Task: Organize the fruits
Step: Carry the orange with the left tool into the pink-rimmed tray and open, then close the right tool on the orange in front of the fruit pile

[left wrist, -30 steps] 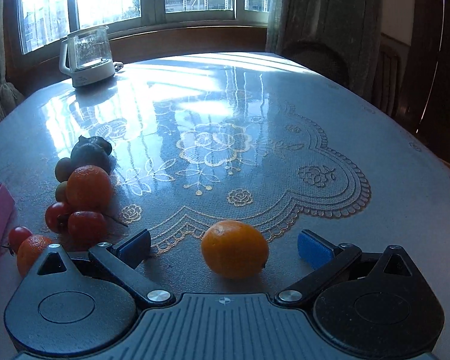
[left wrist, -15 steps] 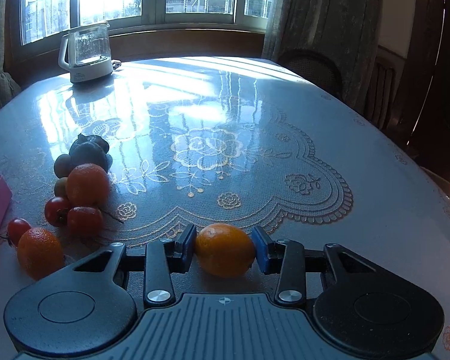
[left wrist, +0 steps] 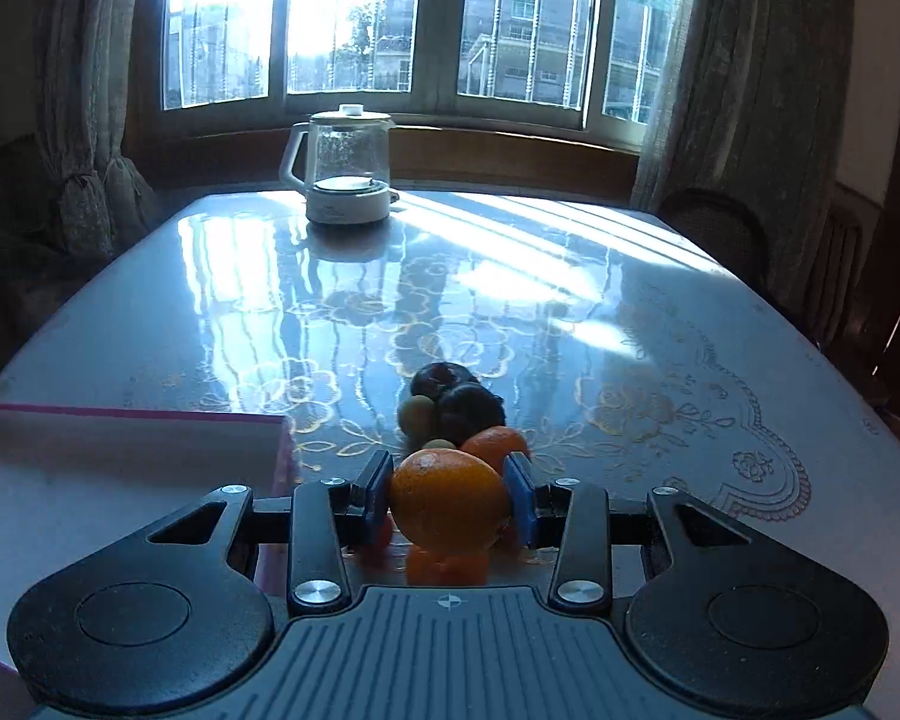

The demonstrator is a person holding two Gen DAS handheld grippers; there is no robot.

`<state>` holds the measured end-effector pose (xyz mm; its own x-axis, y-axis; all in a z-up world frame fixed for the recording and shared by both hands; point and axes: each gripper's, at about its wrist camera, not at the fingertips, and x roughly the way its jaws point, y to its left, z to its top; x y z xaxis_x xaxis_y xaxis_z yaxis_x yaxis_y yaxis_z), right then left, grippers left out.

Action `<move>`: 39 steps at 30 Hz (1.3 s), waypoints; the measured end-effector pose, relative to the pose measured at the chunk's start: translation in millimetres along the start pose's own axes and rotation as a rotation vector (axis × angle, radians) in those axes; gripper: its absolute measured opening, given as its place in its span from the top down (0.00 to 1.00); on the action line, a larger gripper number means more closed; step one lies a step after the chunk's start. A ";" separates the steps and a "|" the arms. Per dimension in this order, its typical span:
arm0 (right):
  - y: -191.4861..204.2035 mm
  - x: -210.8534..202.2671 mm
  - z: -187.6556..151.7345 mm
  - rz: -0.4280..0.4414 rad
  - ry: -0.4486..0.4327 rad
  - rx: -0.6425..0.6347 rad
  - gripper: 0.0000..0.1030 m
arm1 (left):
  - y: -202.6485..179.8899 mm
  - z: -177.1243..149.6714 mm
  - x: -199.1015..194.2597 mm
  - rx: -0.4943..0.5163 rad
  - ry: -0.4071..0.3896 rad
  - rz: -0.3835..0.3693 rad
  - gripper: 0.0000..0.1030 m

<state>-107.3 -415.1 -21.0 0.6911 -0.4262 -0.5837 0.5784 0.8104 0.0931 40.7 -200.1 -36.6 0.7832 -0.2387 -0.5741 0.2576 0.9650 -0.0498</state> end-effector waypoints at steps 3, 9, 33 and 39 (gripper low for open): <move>29.9 7.4 -1.7 0.054 0.012 -0.030 0.00 | 60.9 -0.9 0.4 -0.044 0.014 0.117 0.60; 90.0 22.1 -12.0 0.139 0.049 -0.111 0.00 | 150.0 -19.0 33.0 -0.107 0.121 0.268 0.60; 235.8 78.9 -63.4 0.211 0.090 -0.328 0.10 | 259.9 -20.7 -30.2 -0.115 -0.001 0.291 0.02; 241.9 89.6 -72.5 0.215 0.128 -0.316 0.39 | 281.1 -24.6 -25.7 -0.164 0.043 0.301 0.02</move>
<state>63.1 -228.1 -109.2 0.7110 -0.1962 -0.6753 0.2509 0.9679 -0.0170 79.1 80.0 -56.0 0.7845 0.0609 -0.6171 -0.0787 0.9969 -0.0017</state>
